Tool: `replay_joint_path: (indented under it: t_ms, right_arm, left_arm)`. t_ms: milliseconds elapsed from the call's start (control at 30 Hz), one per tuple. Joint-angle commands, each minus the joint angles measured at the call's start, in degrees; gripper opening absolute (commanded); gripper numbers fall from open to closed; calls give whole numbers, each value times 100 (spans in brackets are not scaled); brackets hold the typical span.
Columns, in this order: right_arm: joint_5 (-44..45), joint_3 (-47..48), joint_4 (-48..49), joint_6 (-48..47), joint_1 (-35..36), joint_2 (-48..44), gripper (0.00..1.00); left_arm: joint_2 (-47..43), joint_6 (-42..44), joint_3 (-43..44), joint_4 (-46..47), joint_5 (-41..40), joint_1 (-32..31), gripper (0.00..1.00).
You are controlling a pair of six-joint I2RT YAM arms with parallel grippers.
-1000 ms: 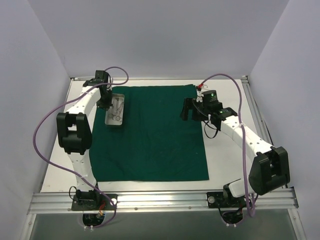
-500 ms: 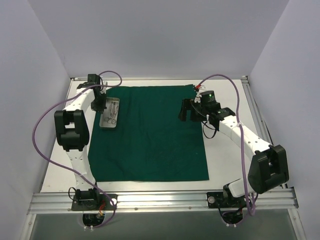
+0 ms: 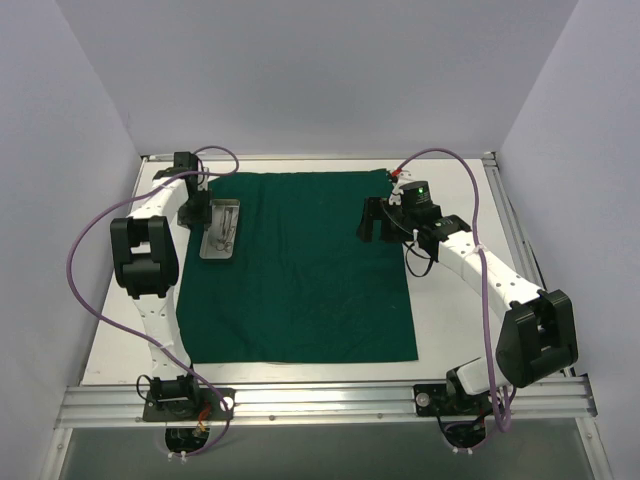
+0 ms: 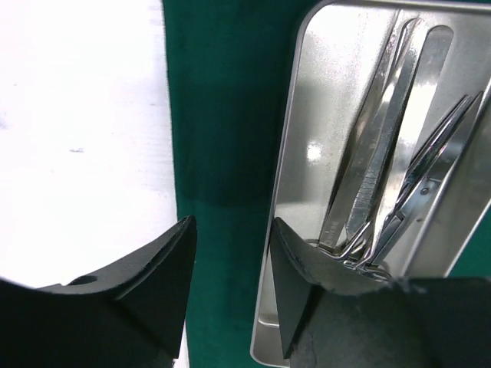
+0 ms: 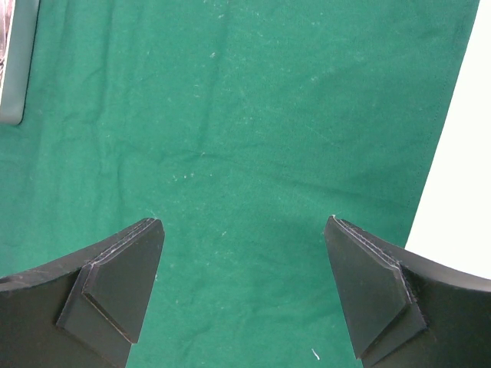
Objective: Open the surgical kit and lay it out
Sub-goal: Move the container from the surgical kit.
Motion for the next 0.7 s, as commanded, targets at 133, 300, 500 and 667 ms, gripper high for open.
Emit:
replay_joint_path:
  t_ms: [133, 300, 500, 667]
  right_arm:
    - [-58, -2, 42, -42, 30, 3, 90]
    - [-41, -2, 33, -42, 65, 38, 90]
    - [-6, 24, -19, -16, 109, 3, 90]
    - [12, 16, -46, -25, 118, -15, 90]
  left_arm:
    - [-1146, -337, 66, 191, -496, -31, 50]
    - [-1385, -416, 13, 113, -295, -365, 42]
    - [-1227, -662, 65, -388, -110, -585, 25]
    - [-1078, -891, -31, -687, 5, -708, 20]
